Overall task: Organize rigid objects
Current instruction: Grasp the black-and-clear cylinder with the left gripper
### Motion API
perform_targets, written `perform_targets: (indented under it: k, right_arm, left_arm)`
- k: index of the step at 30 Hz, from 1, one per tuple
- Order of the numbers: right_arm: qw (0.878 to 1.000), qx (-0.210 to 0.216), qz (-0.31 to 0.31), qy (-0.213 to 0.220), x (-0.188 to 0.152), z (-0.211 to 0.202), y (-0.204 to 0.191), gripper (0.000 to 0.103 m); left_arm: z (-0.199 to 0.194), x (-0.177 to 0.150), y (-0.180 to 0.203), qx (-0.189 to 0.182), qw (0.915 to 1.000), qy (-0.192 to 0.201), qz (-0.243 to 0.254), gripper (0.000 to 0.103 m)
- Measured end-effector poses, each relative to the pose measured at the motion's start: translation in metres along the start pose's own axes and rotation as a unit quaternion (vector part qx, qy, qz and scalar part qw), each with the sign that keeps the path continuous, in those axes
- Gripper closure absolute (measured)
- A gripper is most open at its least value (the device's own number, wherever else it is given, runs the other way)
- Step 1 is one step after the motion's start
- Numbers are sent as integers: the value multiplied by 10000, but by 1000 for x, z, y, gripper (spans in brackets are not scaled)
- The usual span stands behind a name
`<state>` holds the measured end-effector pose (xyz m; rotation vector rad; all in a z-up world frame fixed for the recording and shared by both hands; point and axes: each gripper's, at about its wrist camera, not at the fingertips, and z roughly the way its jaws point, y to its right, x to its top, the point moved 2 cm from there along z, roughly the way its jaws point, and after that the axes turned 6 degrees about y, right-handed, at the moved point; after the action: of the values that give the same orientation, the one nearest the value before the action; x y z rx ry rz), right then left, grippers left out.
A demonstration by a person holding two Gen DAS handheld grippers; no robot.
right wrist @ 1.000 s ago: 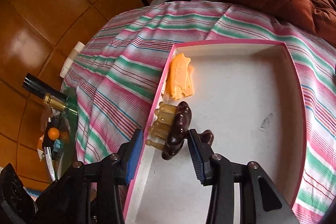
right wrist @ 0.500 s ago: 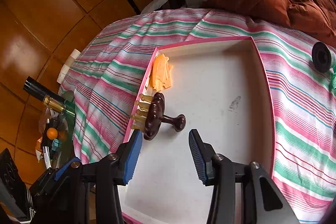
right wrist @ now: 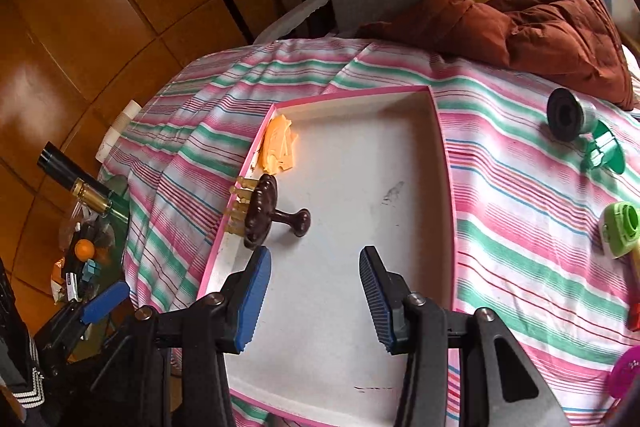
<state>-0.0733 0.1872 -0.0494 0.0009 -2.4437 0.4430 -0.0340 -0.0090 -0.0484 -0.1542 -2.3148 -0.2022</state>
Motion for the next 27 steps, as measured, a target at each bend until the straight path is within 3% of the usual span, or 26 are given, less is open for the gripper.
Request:
perform_targets:
  k: [9,16,21,27]
  right_arm:
    - [9991,-364,-5,207,2,-27,36,56]
    - [9941,-973,281,394,9,-56,98,56]
    - [9836,-1579,671,561,11,-81,158,56]
    - [9622,-2327,1156,821,9,-106,226,56]
  left_arm:
    - [-7,6,15,-49,9997,99,197,44]
    - [-12,18,35,-209,9986,220,440,41]
    - [-6,29,58,-466,9967,161,637,41]
    - [7,42,100,-784,9926,72,924,39]
